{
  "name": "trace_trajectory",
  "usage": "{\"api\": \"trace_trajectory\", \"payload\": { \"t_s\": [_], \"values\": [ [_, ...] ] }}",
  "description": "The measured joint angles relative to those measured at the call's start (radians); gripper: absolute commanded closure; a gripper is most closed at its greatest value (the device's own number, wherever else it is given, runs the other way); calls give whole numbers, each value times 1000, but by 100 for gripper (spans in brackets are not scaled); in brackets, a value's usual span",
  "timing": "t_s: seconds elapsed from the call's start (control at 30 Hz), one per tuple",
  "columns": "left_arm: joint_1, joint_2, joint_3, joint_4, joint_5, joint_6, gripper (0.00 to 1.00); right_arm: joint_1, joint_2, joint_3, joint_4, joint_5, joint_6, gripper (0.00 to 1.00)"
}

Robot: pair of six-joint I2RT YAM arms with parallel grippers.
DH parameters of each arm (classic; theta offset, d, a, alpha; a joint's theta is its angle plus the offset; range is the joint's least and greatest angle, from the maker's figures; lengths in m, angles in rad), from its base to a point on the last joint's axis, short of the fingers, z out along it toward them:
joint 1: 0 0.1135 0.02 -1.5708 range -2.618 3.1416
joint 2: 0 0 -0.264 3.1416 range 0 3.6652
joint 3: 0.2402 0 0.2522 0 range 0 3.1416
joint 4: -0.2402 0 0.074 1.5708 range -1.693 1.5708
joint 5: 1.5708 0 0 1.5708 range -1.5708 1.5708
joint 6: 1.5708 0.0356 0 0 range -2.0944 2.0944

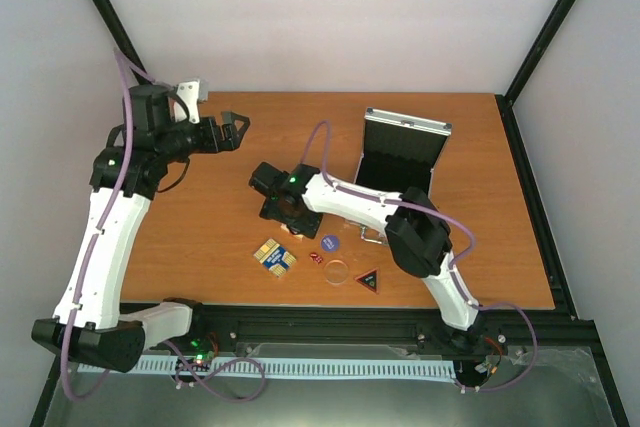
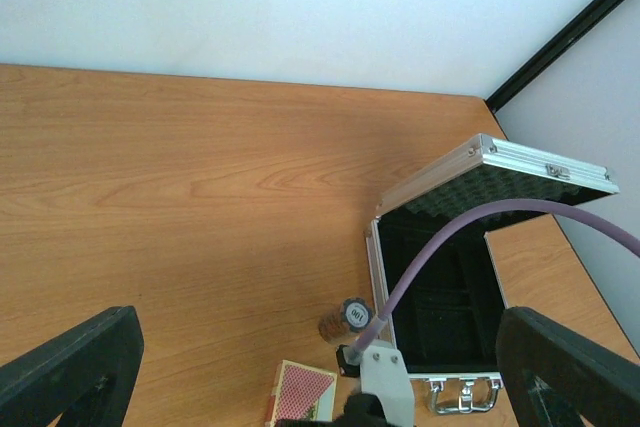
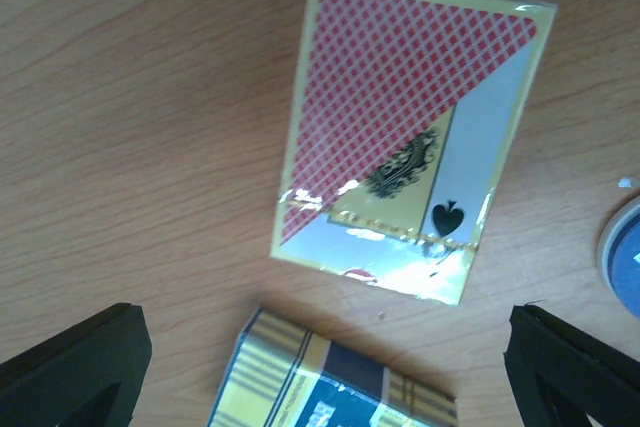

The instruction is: Pack up texas hold em set

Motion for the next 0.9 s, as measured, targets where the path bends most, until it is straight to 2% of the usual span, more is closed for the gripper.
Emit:
{"api": "trace_trajectory", "payload": {
  "t_s": [0.43,0.9],
  "values": [
    [0,-21,-18,-13,-23,5,0,-87,35,-29,-22,-43,-69,4],
    [0,4,-24,-13,-38,17,0,-108,93,-13,-19,-88,-130,4]
  ]
}}
